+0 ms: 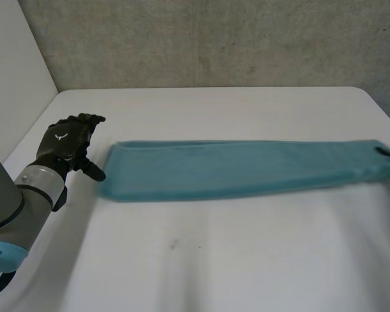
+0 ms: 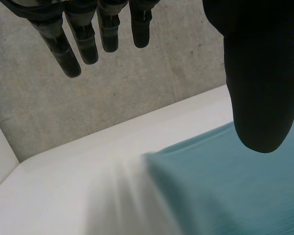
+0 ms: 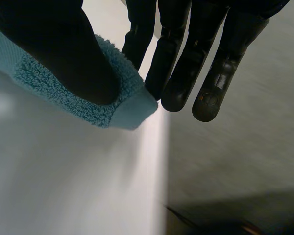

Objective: Fold the laundry

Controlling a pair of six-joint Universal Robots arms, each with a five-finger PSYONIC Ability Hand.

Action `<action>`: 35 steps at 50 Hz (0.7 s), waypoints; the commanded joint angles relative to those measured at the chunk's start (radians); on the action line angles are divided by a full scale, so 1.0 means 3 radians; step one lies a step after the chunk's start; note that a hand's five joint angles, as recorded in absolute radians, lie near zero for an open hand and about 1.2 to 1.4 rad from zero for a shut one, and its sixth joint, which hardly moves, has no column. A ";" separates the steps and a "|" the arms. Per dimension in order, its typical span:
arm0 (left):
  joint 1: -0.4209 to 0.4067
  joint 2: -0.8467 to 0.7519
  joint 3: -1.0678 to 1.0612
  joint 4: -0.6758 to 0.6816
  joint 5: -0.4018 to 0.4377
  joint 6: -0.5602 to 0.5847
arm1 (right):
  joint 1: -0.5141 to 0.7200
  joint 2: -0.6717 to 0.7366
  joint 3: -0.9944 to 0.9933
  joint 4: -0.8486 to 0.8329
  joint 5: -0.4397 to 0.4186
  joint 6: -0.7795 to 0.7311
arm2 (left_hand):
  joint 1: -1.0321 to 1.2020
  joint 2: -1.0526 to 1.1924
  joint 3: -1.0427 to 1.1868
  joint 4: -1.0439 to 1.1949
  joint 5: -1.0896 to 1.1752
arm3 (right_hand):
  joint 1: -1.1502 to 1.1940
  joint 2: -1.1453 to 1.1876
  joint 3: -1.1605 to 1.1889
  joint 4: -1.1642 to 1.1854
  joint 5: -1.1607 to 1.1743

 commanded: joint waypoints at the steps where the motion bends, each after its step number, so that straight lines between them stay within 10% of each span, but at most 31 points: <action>1: -0.0008 0.0004 -0.0003 0.0000 -0.0005 0.0000 | -0.0312 0.0006 -0.0312 -0.0005 0.0329 -0.0754 | -0.0011 -0.0020 -0.0061 -0.0031 -0.0081 | 0.1479 0.0720 0.0715 0.0681 0.0886; 6: -0.0008 0.0009 -0.0008 -0.0005 -0.0010 -0.0005 | -0.0062 -0.0060 -0.0353 -0.0016 0.0319 -0.0540 | -0.0011 -0.0020 -0.0061 -0.0030 -0.0081 | 0.1479 0.0720 0.0715 0.0681 0.0886; 16: -0.0008 0.0015 -0.0008 -0.0005 -0.0015 -0.0005 | 0.1707 -0.0224 -0.0731 -0.0097 0.0181 -0.0371 | -0.0011 -0.0020 -0.0061 -0.0031 -0.0081 | 0.1479 0.0720 0.0715 0.0681 0.0886; 30: 0.0003 0.0015 -0.0013 -0.0005 -0.0015 0.0000 | 0.3364 0.0803 -0.1120 -0.0456 -0.0407 -0.0386 | -0.0020 -0.0030 -0.0071 -0.0040 -0.0091 | 0.1479 0.0720 0.0715 0.0681 0.0886; 33: -0.0002 0.0015 -0.0013 -0.0010 -0.0020 -0.0005 | 0.3401 0.0916 -0.1125 -0.0328 -0.0305 -0.0371 | -0.0021 -0.0030 -0.0071 -0.0040 -0.0091 | -0.1992 -0.2751 -0.2757 -0.2790 -0.2585; 35: -0.0013 0.0015 -0.0013 -0.0020 -0.0020 0.0000 | 0.3390 0.0871 -0.1125 -0.0272 -0.0178 -0.0366 | -0.0021 -0.0030 -0.0071 -0.0040 -0.0091 | -0.2594 -0.3352 -0.3358 -0.3391 -0.3186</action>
